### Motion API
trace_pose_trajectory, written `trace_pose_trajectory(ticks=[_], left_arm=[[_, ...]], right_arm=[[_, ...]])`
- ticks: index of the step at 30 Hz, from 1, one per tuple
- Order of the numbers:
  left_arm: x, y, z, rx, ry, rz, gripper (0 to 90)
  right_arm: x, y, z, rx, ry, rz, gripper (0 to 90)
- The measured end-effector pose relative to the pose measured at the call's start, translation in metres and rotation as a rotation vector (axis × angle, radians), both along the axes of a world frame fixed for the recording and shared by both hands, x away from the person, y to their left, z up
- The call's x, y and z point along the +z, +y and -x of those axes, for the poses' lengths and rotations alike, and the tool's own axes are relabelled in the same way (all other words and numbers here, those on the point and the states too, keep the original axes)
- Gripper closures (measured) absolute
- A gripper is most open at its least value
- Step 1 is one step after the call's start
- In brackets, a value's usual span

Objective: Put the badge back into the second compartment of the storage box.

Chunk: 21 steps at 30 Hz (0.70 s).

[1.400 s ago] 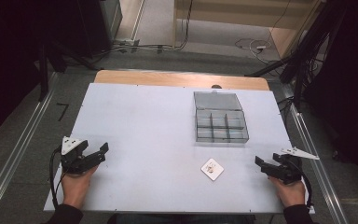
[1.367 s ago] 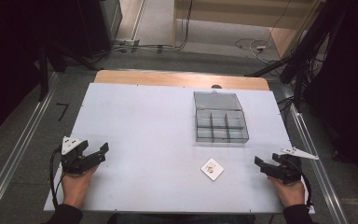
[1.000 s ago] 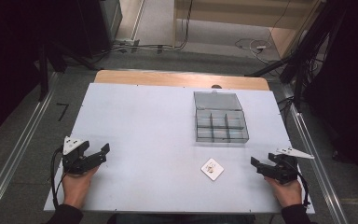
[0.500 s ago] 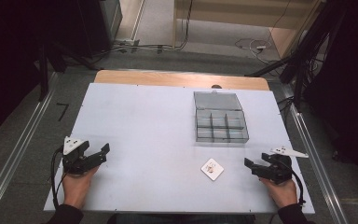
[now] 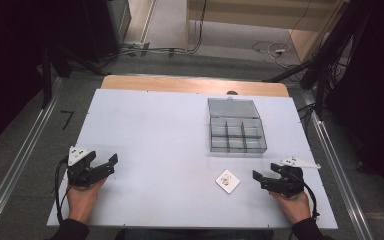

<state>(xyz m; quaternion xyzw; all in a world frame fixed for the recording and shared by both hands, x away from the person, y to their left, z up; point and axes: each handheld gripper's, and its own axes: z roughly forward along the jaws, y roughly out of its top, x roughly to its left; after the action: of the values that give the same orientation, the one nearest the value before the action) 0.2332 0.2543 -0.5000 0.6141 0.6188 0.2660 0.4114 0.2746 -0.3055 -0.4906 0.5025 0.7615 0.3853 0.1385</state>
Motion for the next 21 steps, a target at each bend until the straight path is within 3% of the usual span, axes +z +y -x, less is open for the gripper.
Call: trace_pose_trajectory(ticks=[21], left_arm=[[-0.001,-0.001,0.0,-0.009,-0.001,-0.003,20.0]], right_arm=[[-0.002,0.024,0.003,0.067,-0.017,0.0,15.1]])
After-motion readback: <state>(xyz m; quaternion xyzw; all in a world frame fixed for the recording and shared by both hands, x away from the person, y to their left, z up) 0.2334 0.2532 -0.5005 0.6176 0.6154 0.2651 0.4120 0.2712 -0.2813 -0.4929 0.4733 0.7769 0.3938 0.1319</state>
